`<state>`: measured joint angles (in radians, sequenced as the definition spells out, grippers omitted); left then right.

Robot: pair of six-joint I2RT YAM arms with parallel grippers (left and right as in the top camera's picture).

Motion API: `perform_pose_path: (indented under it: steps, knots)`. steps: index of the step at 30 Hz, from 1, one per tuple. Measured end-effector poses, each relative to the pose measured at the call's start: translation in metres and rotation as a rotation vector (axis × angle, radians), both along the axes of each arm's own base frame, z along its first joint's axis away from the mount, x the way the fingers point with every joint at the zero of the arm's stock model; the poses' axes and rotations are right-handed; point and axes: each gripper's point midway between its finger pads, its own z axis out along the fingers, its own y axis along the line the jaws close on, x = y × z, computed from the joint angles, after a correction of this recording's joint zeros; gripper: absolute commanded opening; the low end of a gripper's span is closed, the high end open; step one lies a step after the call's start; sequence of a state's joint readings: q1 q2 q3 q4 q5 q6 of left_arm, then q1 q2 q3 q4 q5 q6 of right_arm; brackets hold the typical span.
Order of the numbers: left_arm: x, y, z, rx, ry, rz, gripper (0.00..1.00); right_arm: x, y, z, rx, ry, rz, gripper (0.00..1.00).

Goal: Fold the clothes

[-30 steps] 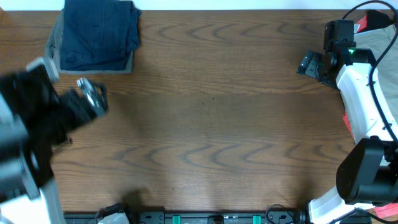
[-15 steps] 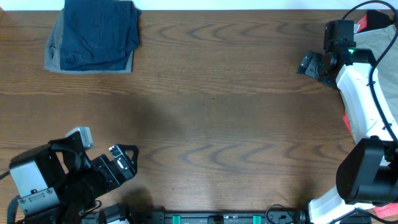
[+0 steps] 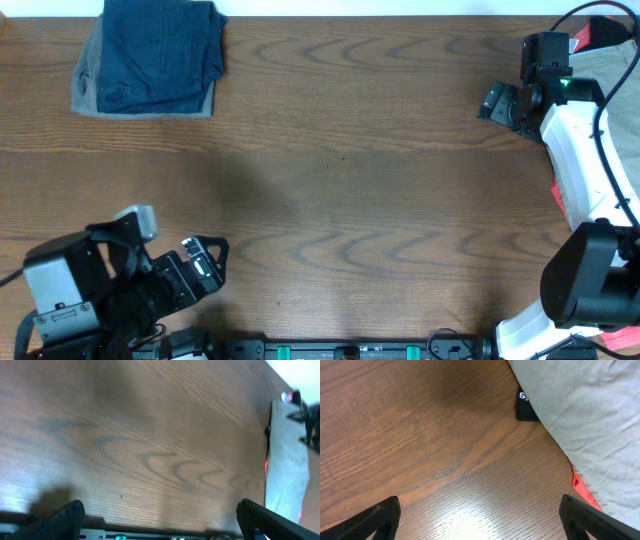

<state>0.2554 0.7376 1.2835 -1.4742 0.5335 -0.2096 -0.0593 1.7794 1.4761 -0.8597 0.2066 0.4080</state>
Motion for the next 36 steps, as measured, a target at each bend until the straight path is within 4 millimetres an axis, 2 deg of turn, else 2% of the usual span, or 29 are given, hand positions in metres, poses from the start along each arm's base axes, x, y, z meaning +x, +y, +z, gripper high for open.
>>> perform_pose_path:
  steps: [6, 10, 13, 18, 23, 25, 27, 32, 36]
  knots:
    - [0.021, -0.023, -0.01, 0.083, -0.154, -0.243, 0.98, 0.0, 0.0, 0.0, 0.0, 0.0, 0.0, 0.98]
    - [0.038, -0.04, -0.02, 0.154, -0.371, -0.394, 0.98, 0.0, 0.0, 0.0, -0.001, 0.0, 0.0, 0.99]
    - [0.051, -0.047, -0.028, 0.196, -0.542, -0.44, 0.98, 0.0, 0.0, 0.0, 0.0, -0.002, 0.0, 0.99]
    - [0.071, -0.043, -0.053, 0.266, -0.749, -0.414, 0.98, 0.0, 0.0, 0.0, 0.0, 0.0, 0.0, 0.99]
    - [0.074, -0.035, -0.101, 0.287, -0.738, -0.385, 0.98, 0.0, 0.0, 0.0, 0.0, 0.0, 0.0, 0.99]
    - [0.078, -0.033, -0.111, 0.301, -0.756, -0.371, 0.98, 0.0, 0.0, 0.0, 0.0, 0.0, 0.0, 0.99]
    - [0.081, -0.031, -0.115, 0.314, -0.787, -0.356, 0.98, 0.0, 0.0, 0.0, 0.0, 0.0, 0.0, 0.99]
    - [0.092, -0.021, -0.11, 0.378, -0.905, -0.282, 0.98, 0.0, 0.0, 0.0, 0.0, 0.0, 0.0, 0.99]
    - [0.097, -0.01, -0.12, 0.421, -0.91, -0.227, 0.98, 0.0, 0.0, 0.0, 0.0, 0.0, 0.0, 0.99]
